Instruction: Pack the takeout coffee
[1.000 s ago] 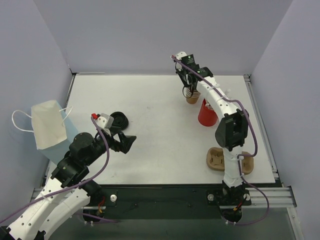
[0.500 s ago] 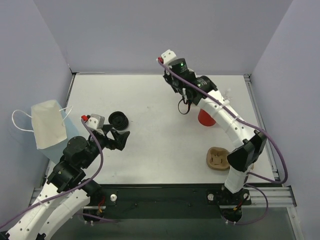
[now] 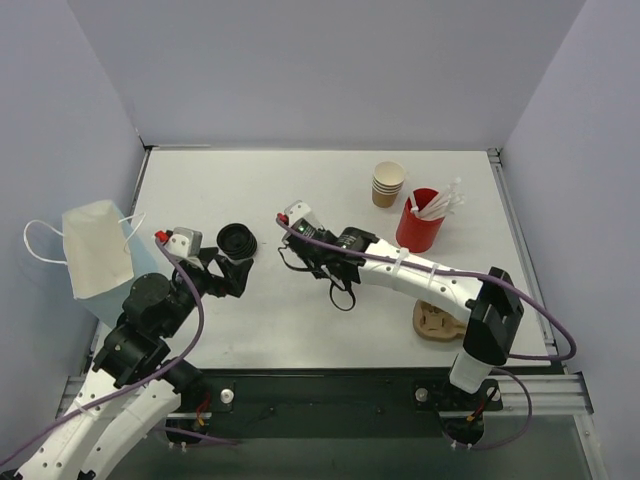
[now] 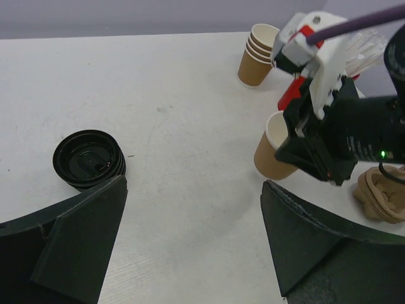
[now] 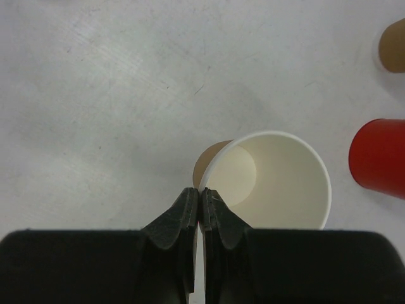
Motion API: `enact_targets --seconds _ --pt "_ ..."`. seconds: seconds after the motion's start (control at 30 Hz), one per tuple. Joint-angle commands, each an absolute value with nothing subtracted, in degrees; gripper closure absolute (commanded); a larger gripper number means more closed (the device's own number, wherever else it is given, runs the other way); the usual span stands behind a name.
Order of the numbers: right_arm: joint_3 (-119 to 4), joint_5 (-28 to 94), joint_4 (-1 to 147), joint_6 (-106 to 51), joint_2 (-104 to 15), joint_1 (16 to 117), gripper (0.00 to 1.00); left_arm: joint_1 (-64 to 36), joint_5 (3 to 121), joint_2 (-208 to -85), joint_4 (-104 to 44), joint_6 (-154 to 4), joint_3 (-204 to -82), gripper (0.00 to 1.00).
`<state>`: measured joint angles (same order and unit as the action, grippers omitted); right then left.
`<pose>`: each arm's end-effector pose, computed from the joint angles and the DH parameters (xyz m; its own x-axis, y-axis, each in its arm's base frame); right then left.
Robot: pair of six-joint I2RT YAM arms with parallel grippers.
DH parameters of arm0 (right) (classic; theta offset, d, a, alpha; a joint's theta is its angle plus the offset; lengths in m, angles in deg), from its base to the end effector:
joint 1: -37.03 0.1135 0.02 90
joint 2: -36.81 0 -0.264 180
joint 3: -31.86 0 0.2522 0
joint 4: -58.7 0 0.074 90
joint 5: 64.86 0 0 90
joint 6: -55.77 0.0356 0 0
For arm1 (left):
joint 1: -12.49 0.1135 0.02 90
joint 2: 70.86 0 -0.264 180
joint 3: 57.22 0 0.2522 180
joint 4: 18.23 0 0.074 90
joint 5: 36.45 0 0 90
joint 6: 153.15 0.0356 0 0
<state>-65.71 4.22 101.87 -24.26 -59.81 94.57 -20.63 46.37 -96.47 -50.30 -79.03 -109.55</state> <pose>0.2158 0.3155 0.3078 -0.4671 -0.4330 -0.7709 -0.5740 0.8117 -0.1081 0.0996 -0.0597 0.3308 -0.1949 -0.1970 -0.9608 0.3998 0.8786 -0.2612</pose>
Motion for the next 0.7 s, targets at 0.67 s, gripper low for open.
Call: enact_targets --seconds 0.67 --pt "-62.58 -4.82 98.48 -12.09 -66.2 105.06 0.9 -16.69 47.66 -94.15 -48.96 -80.03 -109.48 0.04"
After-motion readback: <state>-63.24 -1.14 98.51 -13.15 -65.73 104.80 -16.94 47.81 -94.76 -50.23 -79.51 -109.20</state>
